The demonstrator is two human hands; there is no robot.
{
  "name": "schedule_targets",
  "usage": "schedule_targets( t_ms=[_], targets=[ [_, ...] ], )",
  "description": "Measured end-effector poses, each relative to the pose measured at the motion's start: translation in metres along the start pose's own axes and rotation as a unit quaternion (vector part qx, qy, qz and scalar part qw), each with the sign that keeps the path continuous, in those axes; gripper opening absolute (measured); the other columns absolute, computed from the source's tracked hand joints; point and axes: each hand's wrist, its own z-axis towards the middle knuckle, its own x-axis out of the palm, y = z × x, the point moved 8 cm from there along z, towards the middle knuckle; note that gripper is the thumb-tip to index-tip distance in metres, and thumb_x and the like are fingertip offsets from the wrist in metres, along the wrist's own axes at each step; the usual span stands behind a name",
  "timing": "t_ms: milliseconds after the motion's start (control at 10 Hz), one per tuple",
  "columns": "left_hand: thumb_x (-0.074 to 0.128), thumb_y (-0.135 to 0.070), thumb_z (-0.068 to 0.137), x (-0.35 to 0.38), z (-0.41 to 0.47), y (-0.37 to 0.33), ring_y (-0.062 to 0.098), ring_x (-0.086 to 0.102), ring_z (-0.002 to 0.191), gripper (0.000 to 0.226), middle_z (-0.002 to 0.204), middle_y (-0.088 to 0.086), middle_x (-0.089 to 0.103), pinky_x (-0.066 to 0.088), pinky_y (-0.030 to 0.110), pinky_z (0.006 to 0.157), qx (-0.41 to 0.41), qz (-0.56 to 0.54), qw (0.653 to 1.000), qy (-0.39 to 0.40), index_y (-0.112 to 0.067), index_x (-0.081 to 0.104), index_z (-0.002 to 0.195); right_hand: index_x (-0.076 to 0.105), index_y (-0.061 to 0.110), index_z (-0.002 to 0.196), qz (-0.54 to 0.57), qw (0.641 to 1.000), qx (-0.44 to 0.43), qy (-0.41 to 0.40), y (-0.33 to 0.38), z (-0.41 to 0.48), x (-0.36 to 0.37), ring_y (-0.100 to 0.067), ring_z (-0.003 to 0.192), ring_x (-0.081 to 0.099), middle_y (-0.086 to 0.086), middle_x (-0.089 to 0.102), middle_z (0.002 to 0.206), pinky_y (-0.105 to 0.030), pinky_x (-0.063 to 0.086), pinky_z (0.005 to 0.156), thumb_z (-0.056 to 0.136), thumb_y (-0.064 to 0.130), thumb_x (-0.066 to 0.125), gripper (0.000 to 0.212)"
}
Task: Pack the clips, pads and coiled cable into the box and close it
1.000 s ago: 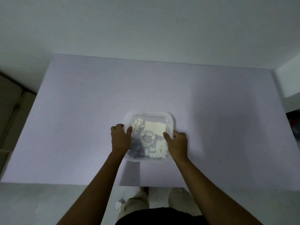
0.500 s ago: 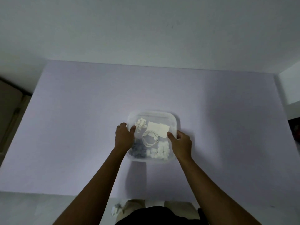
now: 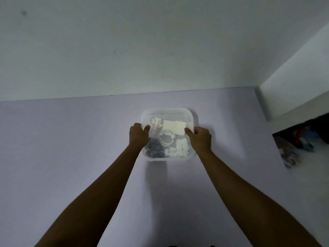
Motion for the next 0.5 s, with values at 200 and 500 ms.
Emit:
schedule_targets(
  t_ms=[200,500],
  targets=[
    [0.056,-0.035,0.096,0.018,0.011,-0.014,0.036,0.059,0.109,0.046,0.118,0.021,0.062,0.047,0.039,0.09,-0.024,0.005,1.0,-0.014,0.004,0.055,0.119,0.065,-0.006,0.075,-0.028,0.999,-0.013,0.009,-0.004,0.035,-0.003,-0.029,0.056,0.058,-0.022,0.067,0.071,-0.027,0.04,0.053,0.084,0.039,0.073,0.046],
    [0.05,-0.042,0.098,0.002,-0.014,-0.032,0.036,0.047,0.129,0.062,0.141,0.021,0.048,0.039,0.043,0.104,0.019,0.05,0.998,0.017,-0.001,0.037,0.141,0.054,0.005,0.138,-0.084,0.995,-0.056,0.016,0.021,0.008,-0.016,-0.032,0.128,0.053,-0.016,0.06,0.136,-0.041,0.045,0.105,0.097,0.04,0.059,0.054]
  ],
)
